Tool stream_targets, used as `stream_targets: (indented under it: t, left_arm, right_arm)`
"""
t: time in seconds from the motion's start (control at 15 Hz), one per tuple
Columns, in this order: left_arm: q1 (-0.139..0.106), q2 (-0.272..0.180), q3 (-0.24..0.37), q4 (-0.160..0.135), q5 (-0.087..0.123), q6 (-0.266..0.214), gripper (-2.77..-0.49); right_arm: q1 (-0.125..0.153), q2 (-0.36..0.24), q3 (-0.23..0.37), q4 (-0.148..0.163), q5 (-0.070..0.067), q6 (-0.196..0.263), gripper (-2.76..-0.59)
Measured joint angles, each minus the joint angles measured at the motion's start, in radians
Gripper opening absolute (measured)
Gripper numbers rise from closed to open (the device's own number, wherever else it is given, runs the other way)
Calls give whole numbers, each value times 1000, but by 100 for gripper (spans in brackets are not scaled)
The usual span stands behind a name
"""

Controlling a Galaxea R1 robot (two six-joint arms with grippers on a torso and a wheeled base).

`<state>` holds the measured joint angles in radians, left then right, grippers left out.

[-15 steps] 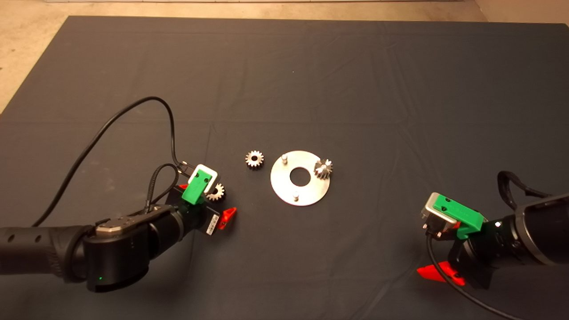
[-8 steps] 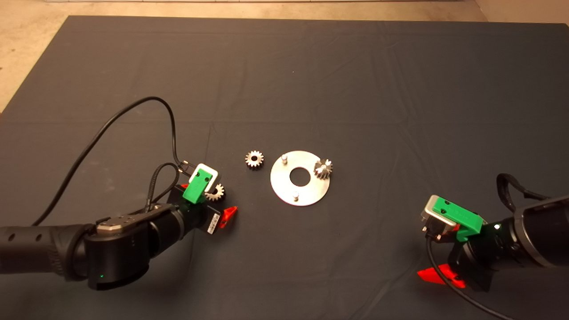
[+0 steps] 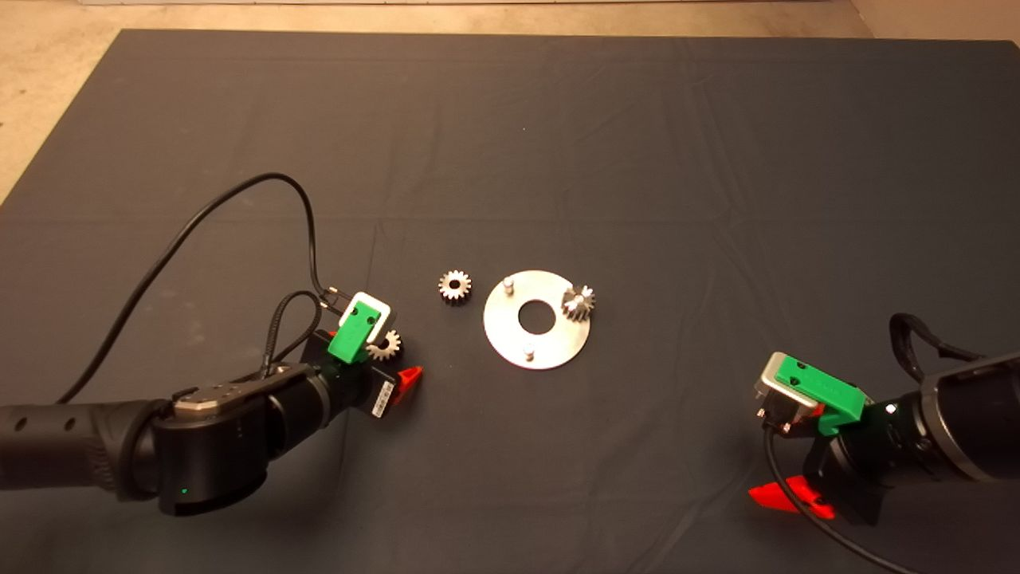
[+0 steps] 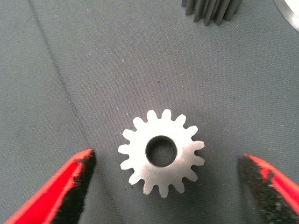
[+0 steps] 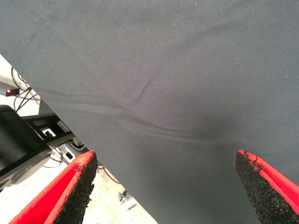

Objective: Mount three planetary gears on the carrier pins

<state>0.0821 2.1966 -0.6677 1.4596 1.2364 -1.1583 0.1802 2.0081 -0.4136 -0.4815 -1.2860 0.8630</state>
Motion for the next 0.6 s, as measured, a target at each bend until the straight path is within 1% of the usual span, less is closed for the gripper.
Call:
stream_targets:
  t: [0.2, 0.27, 0.33, 0.47, 0.6]
  left_arm:
    - [0, 0, 0, 0, -2, 0, -118]
    - [0, 0, 0, 0, -4, 0, -129]
    - [0, 0, 0, 0, -5, 0, -130]
    - [0, 0, 0, 1, -5, 0, -144]
    - [0, 0, 0, 10, -6, 0, -148]
  right_arm:
    - [-3, 0, 0, 0, 0, 0, -118]
    - [-11, 0, 0, 0, 0, 0, -118]
    - [-11, 0, 0, 0, 0, 0, -118]
    - [-11, 0, 0, 0, 0, -1, -118]
    - [-11, 0, 0, 0, 0, -2, -118]
